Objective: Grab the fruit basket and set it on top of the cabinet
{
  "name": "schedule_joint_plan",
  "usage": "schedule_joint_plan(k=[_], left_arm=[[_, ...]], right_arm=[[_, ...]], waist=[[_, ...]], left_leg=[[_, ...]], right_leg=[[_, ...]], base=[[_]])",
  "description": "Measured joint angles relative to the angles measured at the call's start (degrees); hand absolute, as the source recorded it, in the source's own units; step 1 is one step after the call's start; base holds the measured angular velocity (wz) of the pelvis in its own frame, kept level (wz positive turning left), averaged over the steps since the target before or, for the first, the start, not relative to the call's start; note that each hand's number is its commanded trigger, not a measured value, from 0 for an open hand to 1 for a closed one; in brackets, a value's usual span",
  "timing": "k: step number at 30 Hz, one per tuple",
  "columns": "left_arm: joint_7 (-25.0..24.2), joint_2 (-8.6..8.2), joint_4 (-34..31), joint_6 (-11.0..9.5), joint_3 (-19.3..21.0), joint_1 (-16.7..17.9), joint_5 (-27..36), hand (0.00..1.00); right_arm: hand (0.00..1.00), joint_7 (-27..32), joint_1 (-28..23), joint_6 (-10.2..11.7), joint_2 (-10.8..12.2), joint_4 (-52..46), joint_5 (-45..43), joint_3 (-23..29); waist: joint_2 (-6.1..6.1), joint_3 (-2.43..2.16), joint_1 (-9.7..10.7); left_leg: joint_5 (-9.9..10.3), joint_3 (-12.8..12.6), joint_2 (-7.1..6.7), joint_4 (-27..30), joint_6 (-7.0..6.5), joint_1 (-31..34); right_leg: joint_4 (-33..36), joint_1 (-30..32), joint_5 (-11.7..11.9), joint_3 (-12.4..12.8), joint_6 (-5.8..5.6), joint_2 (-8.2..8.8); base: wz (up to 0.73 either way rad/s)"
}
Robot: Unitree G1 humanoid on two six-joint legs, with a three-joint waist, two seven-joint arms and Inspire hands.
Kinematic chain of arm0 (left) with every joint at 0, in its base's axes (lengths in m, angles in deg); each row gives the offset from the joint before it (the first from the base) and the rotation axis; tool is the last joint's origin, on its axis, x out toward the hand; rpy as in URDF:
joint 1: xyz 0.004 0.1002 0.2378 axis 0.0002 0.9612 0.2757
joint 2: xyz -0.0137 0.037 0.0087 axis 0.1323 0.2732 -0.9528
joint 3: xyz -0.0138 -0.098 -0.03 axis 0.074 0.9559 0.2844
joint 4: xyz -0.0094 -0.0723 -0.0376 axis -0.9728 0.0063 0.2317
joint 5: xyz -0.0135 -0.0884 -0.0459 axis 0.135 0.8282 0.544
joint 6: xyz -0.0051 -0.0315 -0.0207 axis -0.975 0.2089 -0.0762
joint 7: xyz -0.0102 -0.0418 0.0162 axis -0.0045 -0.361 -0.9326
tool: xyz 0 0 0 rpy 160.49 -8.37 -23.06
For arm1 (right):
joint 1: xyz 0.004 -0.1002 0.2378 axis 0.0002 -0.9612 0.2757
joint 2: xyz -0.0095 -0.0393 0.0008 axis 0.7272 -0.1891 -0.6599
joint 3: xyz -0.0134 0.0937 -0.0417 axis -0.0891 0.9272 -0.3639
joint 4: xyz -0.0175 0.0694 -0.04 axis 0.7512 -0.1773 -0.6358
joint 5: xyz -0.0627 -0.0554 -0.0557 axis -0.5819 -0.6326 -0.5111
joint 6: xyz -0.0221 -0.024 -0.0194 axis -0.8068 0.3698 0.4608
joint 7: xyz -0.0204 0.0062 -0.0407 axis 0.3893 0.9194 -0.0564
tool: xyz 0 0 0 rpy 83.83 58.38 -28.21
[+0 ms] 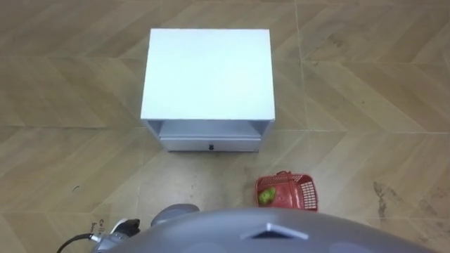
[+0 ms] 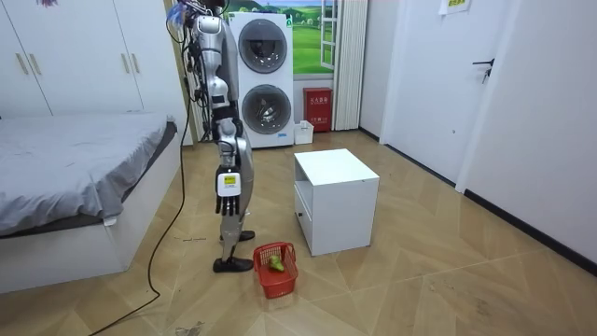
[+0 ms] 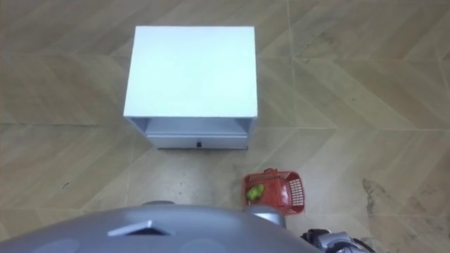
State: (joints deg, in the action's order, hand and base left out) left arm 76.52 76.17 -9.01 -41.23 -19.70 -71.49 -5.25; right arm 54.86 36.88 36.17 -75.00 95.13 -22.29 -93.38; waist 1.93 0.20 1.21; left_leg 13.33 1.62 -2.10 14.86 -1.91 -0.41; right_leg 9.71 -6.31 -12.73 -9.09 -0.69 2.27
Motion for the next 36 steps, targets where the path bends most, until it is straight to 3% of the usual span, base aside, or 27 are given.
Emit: schedule_joint_plan(k=[9, 14, 17, 21, 22, 24, 25, 26, 29, 32, 34, 36], left_arm=[[-0.14, -0.01, -0.56, 0.28, -0.08, 0.77, -0.1, 0.0], [-0.42, -0.03, 0.3, -0.15, 0.45, -0.5, 0.05, 0.0], [-0.42, 0.08, 0.53, -0.57, 1.4, -1.18, 0.01, 0.0], [-0.97, 0.37, 1.3, -0.92, 4.19, -2.01, -0.07, 0.0], [-1.05, 0.71, 2.08, -1.43, 5.18, -2.11, -0.01, 0.0], [-1.17, 1.44, 2.77, -1.71, 5.91, -2.02, -0.02, 0.0], [-1.33, 2.11, 2.77, -1.76, 5.99, -1.83, -0.01, 0.0], [-1.33, 2.7, 2.53, -1.77, 5.94, -1.56, 0.03, 0.0], [-1.12, 3.54, 2.42, -2.22, 5.82, -2.34, 2.3, 0.0], [-0.88, 4.45, 2.38, -2.73, 4.6, -4.38, 4.15, 0.0], [-0.6, 5.07, 3.07, -3.08, 3.47, -6.39, 6.56, 0.0], [0.47, 5.48, 3.97, -3.14, 3.31, -9.12, 8.64, 0.0]], right_arm=[[0.0, 0.29, -1.54, 0.01, 0.01, -1.15, -0.03, 0.43], [0.0, 0.58, -1.53, 0.0, -0.05, -1.05, -0.07, 1.89], [0.0, 1.83, -1.17, 0.05, -0.1, -1.23, -0.09, 3.12], [0.0, 2.1, 0.4, 0.05, -0.07, -1.25, -0.35, 4.42], [0.0, 2.2, 0.93, 0.0, -0.16, -1.3, -0.39, 4.68], [0.0, 2.53, 1.37, -0.12, -0.13, -2.22, -0.18, 4.67], [0.0, 2.66, 0.6, -0.08, -0.07, -2.61, -0.09, 4.6], [0.0, 2.8, 0.6, -0.6, -0.19, -2.7, -0.08, 4.6], [0.0, 4.25, 2.46, -0.29, -1.02, -3.13, 1.14, 4.63], [0.0, 4.78, 5.24, 0.04, -1.98, -3.42, 1.89, 2.54], [0.0, 4.67, 7.42, 0.32, -2.87, -3.46, 3.79, 1.92], [0.0, 4.68, 9.37, 1.54, -3.14, -3.32, 6.05, 1.81]], waist=[[0.14, -0.31, -0.04], [-0.88, -0.06, 0.03], [-1.59, -0.14, -0.12], [-1.68, -0.16, -0.36], [-2.26, -0.41, -0.38], [-1.82, -0.15, -0.24], [-1.02, -0.11, -0.44], [-0.01, -0.35, -0.96], [0.41, -0.45, -2.05], [0.93, -0.36, -3.13], [0.84, 0.06, -3.26], [1.37, 0.37, -2.95]], left_leg=[[-0.01, -0.27, -0.49, -0.1, -0.17, -0.28], [1.95, -0.92, -0.26, 3.69, -0.89, 2.02], [3.94, -2.46, 0.32, 7.53, -1.89, 4.87], [4.12, -4.65, 0.16, 10.04, -3.24, 8.56], [4.07, -5.16, 0.18, 10.33, -3.81, 9.45], [3.97, -6.12, 0.05, 10.95, -4.92, 10.71], [4.13, -6.1, -1.18, 11.77, -5.48, 10.99], [4.54, -6.14, -2.28, 13.47, -6.0, 12.29], [5.28, -6.2, -2.89, 18.93, -6.62, 18.25], [5.4, -6.15, -2.99, 24.25, -6.74, 25.75], [5.4, -5.85, -3.19, 28.58, -6.69, 31.65], [5.92, -5.76, -4.05, 34.86, -6.23, 38.1]], right_leg=[[1.16, 0.63, -0.49, -0.39, -0.38, 0.7], [3.11, 2.05, -1.17, -0.34, -0.62, 0.84], [6.95, 5.07, -2.1, 0.76, -1.27, 1.48], [12.76, 10.69, -1.82, 1.24, -1.73, 2.28], [13.33, 11.87, -1.29, 1.02, -2.43, 2.62], [22.23, 15.05, -2.39, 0.84, -2.78, 4.64], [33.23, 16.17, -2.68, 1.27, -2.95, 7.06], [42.3, 16.09, -2.6, 2.09, -2.94, 9.3], [52.99, 13.62, 0.09, 4.89, -2.61, 10.75], [53.81, 10.91, 2.79, 6.17, -2.92, 11.5], [51.93, 11.03, 5.27, 7.33, -3.04, 11.31], [48.76, 11.32, 5.13, 8.13, -2.88, 11.61]], base=[[0.02], [-0.03], [-0.19], [-0.28], [-0.26], [-0.07], [0.14], [0.12], [0.08], [0.11], [0.21], [0.37]])
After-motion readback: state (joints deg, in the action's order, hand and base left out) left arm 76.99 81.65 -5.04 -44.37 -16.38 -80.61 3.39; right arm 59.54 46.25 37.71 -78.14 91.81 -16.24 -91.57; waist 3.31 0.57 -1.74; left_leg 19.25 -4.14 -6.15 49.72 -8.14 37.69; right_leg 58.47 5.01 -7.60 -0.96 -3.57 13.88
